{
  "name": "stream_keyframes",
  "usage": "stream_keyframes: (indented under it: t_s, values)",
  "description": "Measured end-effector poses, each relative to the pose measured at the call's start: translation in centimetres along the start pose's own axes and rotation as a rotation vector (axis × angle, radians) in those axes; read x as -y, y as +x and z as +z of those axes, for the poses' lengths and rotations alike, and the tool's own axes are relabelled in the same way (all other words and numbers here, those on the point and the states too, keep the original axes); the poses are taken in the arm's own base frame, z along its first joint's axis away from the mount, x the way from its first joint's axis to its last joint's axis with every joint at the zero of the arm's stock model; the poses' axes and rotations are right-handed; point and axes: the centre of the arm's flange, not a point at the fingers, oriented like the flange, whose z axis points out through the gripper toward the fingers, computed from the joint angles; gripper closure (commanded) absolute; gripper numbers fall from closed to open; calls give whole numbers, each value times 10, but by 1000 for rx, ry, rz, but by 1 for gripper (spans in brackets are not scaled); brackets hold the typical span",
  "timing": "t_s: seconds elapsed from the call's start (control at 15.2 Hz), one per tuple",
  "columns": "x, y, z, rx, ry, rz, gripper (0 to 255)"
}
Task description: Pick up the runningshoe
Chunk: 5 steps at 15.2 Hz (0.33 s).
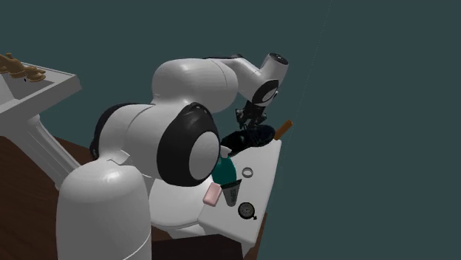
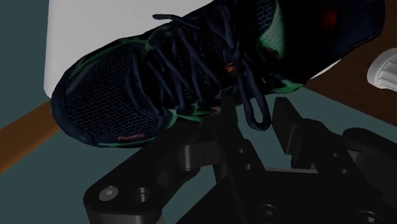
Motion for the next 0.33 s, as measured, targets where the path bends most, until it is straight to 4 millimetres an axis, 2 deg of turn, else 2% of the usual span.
stream_keyframes:
  t_s: [0.33]
  values:
    - [5,4,-23,0,0,0,255]
